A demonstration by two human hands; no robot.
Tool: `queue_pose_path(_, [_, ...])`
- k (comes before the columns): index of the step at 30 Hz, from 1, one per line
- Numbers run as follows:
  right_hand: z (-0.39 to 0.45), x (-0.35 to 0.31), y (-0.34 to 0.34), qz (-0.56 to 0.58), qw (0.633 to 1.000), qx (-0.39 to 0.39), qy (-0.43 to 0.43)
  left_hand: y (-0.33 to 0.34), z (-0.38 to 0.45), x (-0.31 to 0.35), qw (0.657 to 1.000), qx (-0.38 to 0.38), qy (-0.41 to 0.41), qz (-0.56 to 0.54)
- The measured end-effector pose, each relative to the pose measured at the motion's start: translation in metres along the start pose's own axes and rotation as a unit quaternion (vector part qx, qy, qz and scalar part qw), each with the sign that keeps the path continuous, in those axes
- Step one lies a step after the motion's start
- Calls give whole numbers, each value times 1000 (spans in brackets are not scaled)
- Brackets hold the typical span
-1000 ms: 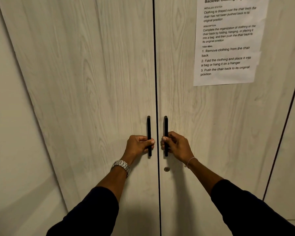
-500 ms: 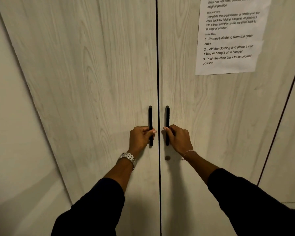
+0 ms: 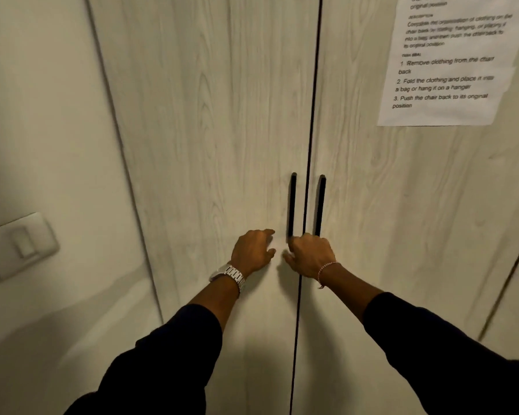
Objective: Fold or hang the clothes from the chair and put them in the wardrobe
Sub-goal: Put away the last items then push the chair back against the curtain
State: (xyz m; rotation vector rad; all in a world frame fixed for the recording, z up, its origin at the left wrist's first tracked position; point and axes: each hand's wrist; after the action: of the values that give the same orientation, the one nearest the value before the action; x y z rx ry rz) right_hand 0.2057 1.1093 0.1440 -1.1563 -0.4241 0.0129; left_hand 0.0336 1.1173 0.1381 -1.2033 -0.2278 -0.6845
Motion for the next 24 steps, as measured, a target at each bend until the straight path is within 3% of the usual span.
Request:
queue_pose_path(6, [0,-48,14,123,977,-45,-165,-9,-59,-18,989,-46,-115,82])
queue_pose_path(14, [-30,-112,13,157,938,-51,-305,-23,-169,-29,962,4,-243,122])
queue_pose_path(24, [-131,-243,-47,178,831,-44,-525,-57,-351,4,894,103,-425,98])
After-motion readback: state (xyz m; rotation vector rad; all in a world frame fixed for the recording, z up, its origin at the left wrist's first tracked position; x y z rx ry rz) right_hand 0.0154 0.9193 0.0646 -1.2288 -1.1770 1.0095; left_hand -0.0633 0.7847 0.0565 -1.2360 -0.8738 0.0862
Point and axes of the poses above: each hand's wrist, its own z-axis towards the middle knuckle, its own y-axis out of the palm, x = y × z, and after that the axes turned 13 degrees about -z, right-handed
